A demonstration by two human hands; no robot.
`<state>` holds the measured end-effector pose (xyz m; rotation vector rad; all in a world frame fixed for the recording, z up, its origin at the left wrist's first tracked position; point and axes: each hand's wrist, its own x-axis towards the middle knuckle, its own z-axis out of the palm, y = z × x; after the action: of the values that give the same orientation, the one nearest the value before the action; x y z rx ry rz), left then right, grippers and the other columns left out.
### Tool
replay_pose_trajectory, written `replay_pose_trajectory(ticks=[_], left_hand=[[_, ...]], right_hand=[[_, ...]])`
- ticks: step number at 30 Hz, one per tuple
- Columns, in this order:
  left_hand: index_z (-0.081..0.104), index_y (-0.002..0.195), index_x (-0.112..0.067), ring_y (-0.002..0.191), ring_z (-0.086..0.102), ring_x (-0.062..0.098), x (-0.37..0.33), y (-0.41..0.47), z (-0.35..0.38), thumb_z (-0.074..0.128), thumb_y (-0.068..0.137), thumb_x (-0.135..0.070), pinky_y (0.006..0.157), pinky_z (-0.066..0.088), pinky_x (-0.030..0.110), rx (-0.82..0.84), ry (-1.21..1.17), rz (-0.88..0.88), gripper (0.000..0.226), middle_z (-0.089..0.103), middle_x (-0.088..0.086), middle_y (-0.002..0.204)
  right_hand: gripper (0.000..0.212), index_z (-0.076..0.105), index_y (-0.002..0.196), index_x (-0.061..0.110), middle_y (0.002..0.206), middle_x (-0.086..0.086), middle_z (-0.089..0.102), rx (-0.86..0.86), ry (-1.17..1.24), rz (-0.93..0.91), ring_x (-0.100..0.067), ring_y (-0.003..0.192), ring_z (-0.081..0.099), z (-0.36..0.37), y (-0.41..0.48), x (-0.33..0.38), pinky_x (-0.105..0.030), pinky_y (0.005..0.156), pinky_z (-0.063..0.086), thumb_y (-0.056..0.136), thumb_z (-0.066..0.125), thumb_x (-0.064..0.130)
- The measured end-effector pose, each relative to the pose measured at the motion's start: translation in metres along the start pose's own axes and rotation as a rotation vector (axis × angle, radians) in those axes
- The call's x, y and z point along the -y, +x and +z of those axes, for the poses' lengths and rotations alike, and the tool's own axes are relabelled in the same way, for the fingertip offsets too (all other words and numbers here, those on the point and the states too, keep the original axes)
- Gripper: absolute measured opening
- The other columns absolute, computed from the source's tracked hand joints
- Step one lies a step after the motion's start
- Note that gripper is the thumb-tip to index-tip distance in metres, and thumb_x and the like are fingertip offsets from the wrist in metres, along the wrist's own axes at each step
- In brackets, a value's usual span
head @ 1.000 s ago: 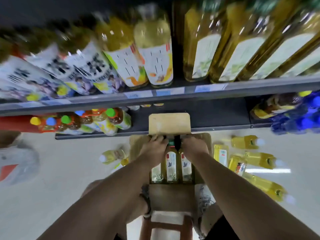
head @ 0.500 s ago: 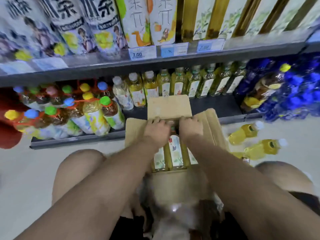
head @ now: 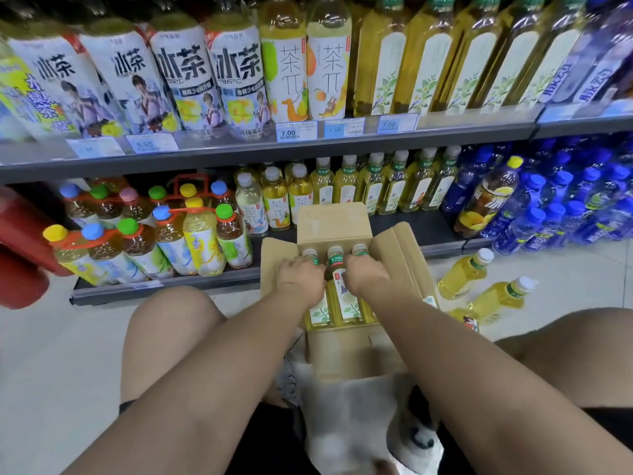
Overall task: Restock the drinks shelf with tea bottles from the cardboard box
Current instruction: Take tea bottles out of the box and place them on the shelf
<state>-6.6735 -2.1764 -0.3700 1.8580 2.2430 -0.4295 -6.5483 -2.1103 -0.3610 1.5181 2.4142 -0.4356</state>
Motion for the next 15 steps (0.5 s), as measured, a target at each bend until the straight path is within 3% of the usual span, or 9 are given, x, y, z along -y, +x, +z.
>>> replay_pose_trajectory(ticks=[6,10,12,15], left_hand=[[0.044,0.145,-0.027,0.149,0.018,0.027,0.011,0.009,0.013,0.03,0.103,-0.043,0.117,0.012,0.056,0.039,0.044,0.029,0.047,0.037,0.008,0.155],[0.042,0.147,-0.024,0.152,0.009,0.025,0.019,0.018,0.019,0.024,0.104,-0.046,0.119,0.004,0.057,0.038,0.037,0.053,0.051,0.035,0.008,0.158],[0.043,0.147,-0.025,0.153,0.009,0.025,0.021,0.023,0.021,0.024,0.104,-0.048,0.12,0.002,0.057,0.024,0.023,0.067,0.052,0.035,0.008,0.159],[0.043,0.148,-0.026,0.153,0.007,0.024,0.025,0.025,0.023,0.024,0.105,-0.048,0.121,0.0,0.056,0.008,-0.005,0.08,0.052,0.032,0.007,0.16]], right_hand=[[0.039,0.051,0.128,0.012,0.12,-0.013,0.062,0.093,0.05,0.057,-0.033,0.11,0.061,0.0,0.024,0.009,-0.039,0.087,0.052,0.092,0.062,0.022],[0.042,0.047,0.13,0.014,0.122,-0.01,0.061,0.072,0.061,0.114,-0.031,0.114,0.058,0.007,0.045,0.019,-0.04,0.092,0.043,0.097,0.052,0.039],[0.055,0.038,0.137,0.013,0.125,-0.01,0.06,0.067,0.125,0.188,-0.032,0.119,0.055,0.011,0.054,0.026,-0.045,0.101,0.037,0.096,0.049,0.047],[0.071,0.014,0.152,0.006,0.134,-0.011,0.057,0.073,0.169,0.279,-0.032,0.128,0.05,0.017,0.063,0.034,-0.051,0.113,0.024,0.098,0.049,0.035]])
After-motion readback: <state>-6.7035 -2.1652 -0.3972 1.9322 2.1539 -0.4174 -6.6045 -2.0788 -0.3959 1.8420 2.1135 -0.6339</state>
